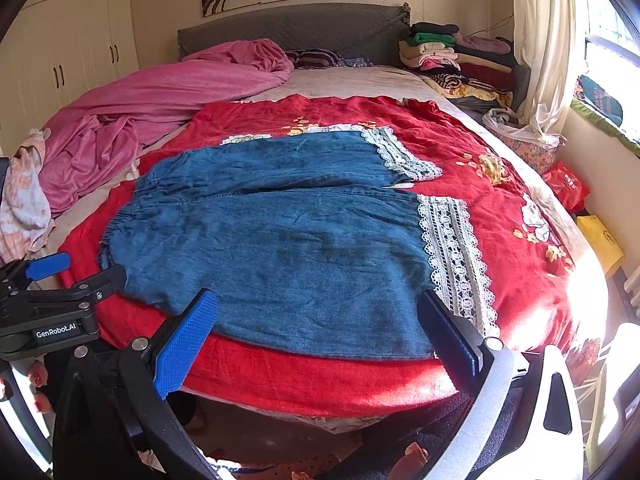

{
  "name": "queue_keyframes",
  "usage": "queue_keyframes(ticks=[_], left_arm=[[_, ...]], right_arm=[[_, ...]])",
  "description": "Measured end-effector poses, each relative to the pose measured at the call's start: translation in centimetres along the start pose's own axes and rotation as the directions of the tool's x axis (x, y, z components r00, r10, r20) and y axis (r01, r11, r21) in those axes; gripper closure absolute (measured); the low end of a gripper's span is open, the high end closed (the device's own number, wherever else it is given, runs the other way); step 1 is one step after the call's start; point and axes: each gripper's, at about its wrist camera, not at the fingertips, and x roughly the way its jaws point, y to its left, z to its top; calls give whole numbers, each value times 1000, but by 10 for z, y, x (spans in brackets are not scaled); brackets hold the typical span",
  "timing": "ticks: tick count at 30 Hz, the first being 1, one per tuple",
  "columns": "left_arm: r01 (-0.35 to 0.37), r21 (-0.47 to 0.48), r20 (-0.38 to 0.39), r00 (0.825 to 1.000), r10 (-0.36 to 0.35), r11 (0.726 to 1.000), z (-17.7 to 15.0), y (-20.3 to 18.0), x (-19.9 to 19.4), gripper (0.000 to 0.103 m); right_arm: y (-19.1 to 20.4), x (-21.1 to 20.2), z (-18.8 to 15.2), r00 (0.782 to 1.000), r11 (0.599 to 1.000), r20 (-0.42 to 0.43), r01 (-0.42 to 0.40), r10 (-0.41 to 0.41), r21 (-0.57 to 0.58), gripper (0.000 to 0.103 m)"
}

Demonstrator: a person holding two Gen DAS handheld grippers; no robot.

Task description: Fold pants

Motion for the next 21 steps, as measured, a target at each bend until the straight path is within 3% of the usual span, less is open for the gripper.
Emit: queue_keyframes(ticks=[21], left_arm=[[-17,-12,6,1000,17,1000,5,6,0,9]], right_arm=[[6,5,7,1000,999,-10,-26,26,-35,4]])
